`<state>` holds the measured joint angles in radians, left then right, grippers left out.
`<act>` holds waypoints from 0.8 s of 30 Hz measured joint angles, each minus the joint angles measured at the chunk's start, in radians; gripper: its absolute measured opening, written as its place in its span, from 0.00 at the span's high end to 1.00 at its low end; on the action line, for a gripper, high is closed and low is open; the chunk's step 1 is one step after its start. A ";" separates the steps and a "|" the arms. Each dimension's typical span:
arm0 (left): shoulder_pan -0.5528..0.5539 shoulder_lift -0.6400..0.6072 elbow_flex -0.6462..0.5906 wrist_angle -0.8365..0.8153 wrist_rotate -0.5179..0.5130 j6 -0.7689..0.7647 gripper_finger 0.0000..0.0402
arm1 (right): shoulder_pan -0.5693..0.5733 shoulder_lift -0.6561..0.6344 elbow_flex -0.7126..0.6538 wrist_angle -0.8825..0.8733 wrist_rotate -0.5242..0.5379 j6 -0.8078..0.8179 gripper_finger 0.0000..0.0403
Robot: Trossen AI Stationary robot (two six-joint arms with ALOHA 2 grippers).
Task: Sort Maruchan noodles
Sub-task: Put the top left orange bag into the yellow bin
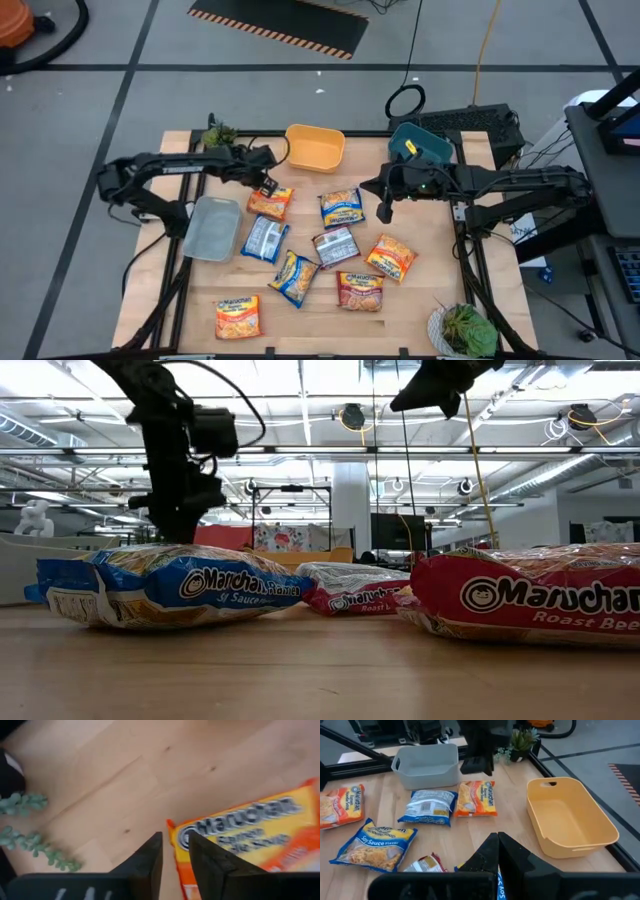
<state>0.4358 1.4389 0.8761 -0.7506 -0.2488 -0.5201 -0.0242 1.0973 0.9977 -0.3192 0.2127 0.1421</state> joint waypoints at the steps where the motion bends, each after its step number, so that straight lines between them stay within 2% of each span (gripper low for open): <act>1: 0.002 0.014 0.000 0.006 -0.005 -0.004 0.71 | 0.000 0.000 0.000 -0.001 0.000 0.001 1.00; 8: 0.035 0.056 0.000 0.066 -0.007 -0.003 0.44 | 0.000 0.001 0.000 -0.001 0.000 0.000 1.00; 11: 0.043 0.073 0.000 0.065 -0.001 -0.031 0.37 | 0.000 0.001 0.000 -0.001 0.000 -0.005 1.00; 20: 0.054 0.193 0.001 0.130 0.031 -0.068 0.35 | 0.000 0.001 0.000 0.000 0.000 -0.014 1.00; 24: 0.055 0.238 0.002 0.155 0.045 -0.067 0.39 | 0.000 0.001 0.000 0.000 0.000 -0.018 1.00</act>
<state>0.4904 1.6765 0.8779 -0.5952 -0.2041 -0.5874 -0.0242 1.0984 0.9977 -0.3196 0.2131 0.1244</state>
